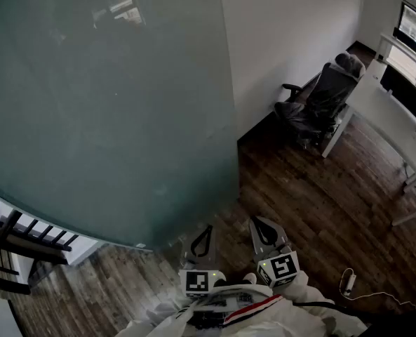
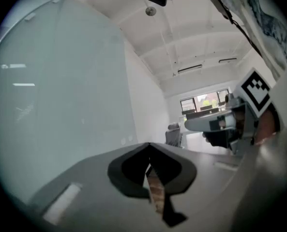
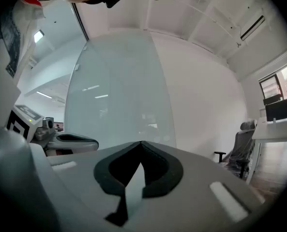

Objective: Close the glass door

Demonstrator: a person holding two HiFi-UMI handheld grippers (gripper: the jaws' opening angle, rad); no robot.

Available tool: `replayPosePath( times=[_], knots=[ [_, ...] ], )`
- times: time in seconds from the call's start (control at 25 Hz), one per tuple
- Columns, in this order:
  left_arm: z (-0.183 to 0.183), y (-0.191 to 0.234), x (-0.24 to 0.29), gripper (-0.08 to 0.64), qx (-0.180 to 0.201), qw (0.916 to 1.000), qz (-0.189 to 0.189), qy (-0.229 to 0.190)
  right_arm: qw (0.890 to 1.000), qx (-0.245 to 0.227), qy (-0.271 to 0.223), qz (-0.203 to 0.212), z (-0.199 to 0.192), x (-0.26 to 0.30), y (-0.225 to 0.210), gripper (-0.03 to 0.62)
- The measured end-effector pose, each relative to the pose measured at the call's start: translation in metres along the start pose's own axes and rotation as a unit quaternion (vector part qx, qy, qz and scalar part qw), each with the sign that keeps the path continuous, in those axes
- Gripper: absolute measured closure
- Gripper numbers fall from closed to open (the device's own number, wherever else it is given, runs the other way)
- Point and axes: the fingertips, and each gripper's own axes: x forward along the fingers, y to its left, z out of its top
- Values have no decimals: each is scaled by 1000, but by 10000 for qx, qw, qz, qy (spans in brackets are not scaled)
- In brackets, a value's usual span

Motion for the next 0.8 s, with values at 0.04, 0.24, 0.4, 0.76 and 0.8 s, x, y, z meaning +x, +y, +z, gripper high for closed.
replayPosePath(
  times=[0.04,0.24,0.4,0.76,0.8],
  knots=[
    [-1,1,-2,557,7,10000,5,-15,10000,-52,-53,-15,-3,-1,0,588],
    [-9,11,-4,557,-3,10000,52,-80,9998,-154,-121,-50,-8,2,4,588],
    [-8,10,0,557,-151,9999,-35,-62,9998,-114,-138,-123,-9,2,0,588],
    [9,-21,31,557,-26,9986,-506,-148,9977,23,-319,-598,10,-22,-33,588],
    [13,-29,37,557,17,9981,-585,-202,9971,7,-338,-679,11,-28,-41,588]
  ],
)
